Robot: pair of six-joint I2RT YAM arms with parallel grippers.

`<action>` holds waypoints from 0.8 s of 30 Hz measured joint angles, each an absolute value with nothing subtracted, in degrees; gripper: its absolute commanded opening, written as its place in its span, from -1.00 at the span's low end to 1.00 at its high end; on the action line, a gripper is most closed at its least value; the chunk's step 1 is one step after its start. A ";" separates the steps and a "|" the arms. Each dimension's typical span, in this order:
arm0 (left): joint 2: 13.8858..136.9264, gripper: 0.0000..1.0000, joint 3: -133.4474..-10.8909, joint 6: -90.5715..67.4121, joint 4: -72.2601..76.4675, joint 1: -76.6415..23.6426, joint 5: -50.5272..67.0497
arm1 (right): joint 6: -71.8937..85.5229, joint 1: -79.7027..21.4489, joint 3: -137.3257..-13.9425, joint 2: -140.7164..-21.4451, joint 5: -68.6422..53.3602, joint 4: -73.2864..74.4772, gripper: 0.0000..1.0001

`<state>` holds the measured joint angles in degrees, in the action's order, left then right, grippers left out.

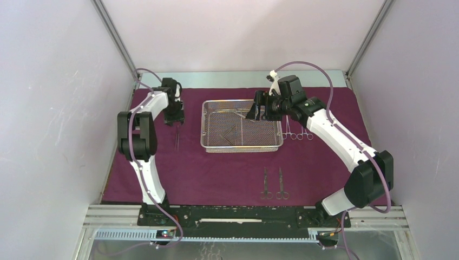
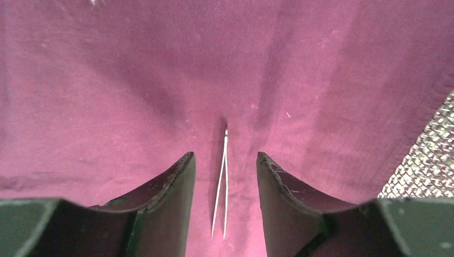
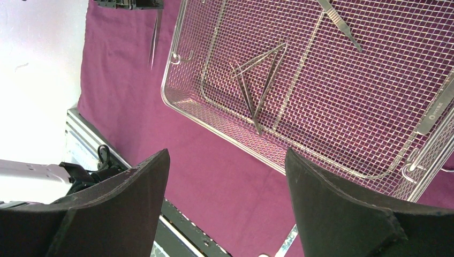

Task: Open and lay out the surgical kit
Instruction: Place the medical item in the surgical kit, then pick up the medical item from the container.

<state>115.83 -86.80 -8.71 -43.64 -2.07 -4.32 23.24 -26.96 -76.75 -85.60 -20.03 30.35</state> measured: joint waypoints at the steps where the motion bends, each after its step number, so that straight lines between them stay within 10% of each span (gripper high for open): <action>1: 115.35 0.18 -86.80 -9.08 -43.90 -2.11 -4.29 | 23.24 -26.98 -76.75 -85.60 -20.01 30.35 0.75; 10: 104.90 0.99 -86.35 -13.19 -43.40 -2.98 0.60 | 23.27 -26.96 -76.75 -86.87 -18.68 30.17 0.75; 24: 83.92 1.00 -70.91 -19.68 -38.00 -5.52 8.64 | 21.96 -26.92 -77.03 -93.49 -11.81 28.53 0.66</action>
<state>83.92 -70.91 -19.68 -38.00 -5.52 8.64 21.96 -26.92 -77.03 -93.49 -11.81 28.53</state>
